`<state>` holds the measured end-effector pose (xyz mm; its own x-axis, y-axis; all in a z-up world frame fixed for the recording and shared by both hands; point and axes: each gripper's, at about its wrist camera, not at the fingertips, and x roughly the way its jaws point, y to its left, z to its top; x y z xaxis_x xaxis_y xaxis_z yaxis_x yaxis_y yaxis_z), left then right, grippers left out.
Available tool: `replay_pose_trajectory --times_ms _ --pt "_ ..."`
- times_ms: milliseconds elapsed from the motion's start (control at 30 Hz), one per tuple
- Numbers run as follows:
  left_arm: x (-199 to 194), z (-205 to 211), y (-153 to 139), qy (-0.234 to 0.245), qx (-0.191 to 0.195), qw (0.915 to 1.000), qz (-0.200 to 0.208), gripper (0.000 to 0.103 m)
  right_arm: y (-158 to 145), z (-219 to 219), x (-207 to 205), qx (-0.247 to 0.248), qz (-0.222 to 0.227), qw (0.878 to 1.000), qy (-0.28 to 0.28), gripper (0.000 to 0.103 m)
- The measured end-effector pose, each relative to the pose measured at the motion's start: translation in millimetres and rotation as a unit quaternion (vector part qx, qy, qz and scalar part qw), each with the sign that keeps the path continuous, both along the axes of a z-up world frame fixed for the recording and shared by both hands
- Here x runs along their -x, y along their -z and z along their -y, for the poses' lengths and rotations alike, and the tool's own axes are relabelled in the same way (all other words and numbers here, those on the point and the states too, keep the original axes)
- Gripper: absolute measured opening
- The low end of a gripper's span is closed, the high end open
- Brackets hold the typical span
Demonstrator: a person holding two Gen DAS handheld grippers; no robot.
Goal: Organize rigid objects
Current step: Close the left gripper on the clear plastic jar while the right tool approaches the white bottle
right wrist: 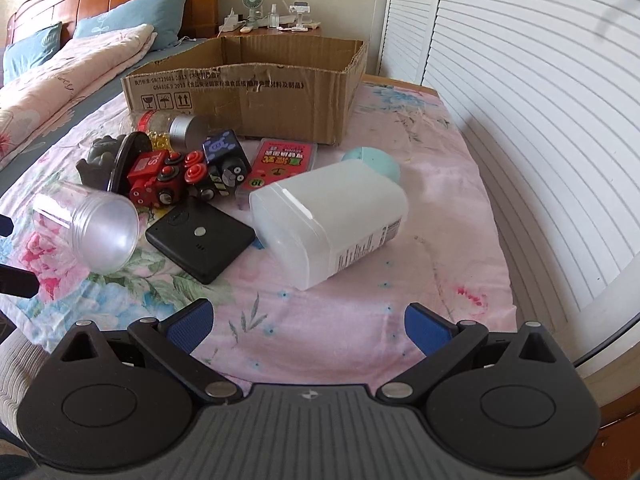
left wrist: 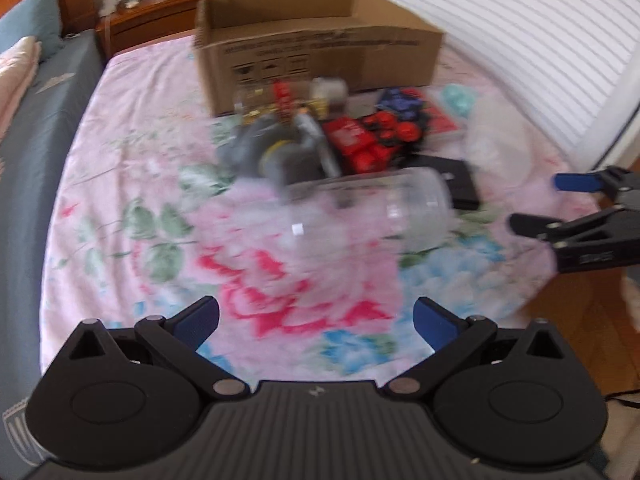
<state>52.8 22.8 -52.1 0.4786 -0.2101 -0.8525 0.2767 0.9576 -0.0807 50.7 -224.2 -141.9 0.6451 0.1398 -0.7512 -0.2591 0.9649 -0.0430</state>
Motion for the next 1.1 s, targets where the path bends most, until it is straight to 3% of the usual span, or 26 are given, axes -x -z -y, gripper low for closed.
replay_pose_trajectory --times_ms 267,500,733,900,1100 --pt "-16 36 1 0.012 -0.012 0.9998 0.006 0.102 6 6 5 -0.007 0.016 1.000 -0.025 0.103" --pt "-31 47 7 -0.007 -0.021 0.9994 0.028 0.102 7 8 5 -0.010 0.025 0.999 -0.038 0.103" --pt "-43 33 16 -0.040 -0.028 0.9985 0.023 0.102 5 9 3 -0.005 0.017 0.999 -0.040 0.103" --pt "-33 10 20 -0.040 -0.043 0.9978 0.031 0.102 -10 18 4 -0.019 0.025 0.997 -0.075 0.103" --pt "-32 1 28 -0.054 -0.021 0.9979 0.030 0.102 -35 28 -29 -0.023 0.045 0.992 -0.115 0.103"
